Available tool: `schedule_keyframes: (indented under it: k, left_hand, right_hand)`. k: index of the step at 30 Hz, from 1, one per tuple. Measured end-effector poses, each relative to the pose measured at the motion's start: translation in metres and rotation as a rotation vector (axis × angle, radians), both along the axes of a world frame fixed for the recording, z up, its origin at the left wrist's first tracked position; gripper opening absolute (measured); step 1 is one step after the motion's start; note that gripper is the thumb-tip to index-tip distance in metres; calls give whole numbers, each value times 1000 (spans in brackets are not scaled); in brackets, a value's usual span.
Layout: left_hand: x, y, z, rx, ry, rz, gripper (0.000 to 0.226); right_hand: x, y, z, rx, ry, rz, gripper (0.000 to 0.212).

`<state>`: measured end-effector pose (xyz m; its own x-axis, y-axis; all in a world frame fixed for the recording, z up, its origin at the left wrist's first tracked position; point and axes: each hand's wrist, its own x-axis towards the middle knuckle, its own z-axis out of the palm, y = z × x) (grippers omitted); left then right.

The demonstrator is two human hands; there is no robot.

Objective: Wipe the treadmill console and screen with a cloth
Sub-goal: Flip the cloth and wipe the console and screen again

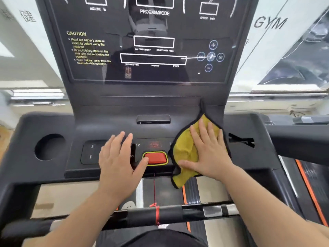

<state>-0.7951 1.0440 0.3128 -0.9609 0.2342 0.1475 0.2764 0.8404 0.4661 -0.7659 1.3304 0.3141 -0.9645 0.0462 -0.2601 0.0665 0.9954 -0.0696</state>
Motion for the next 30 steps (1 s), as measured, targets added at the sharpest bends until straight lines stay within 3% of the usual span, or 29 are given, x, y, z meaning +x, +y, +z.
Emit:
schedule_keyframes:
  k: [6,13,17,19,21,25,30]
  left_hand:
    - [27,36,4,-91,41,-125,70]
    - [29,70,2,-261,72,-181,35]
    - [24,73,6,-339,133,-228,13]
    - [23,74,5,-352,155,-273,14]
    - [22,76,4,-323,147,-314,21]
    - [15,71,14,-120,75,-363,10]
    - [6,71,34,129,-20,-432,4]
  right_hand:
    - [16,-33,-5,-30,55,158,122]
    - [62,-22,-5,-56,100,126,113]
    - [67,-6,-8,-99,272,72,82]
    - [59,3,-9,-89,423,73,61]
    - [50,12,-8,-57,517,27,51]
    - [48,21,-5,18,452,-228,73]
    - [60,5,-8,80,537,-268,36]
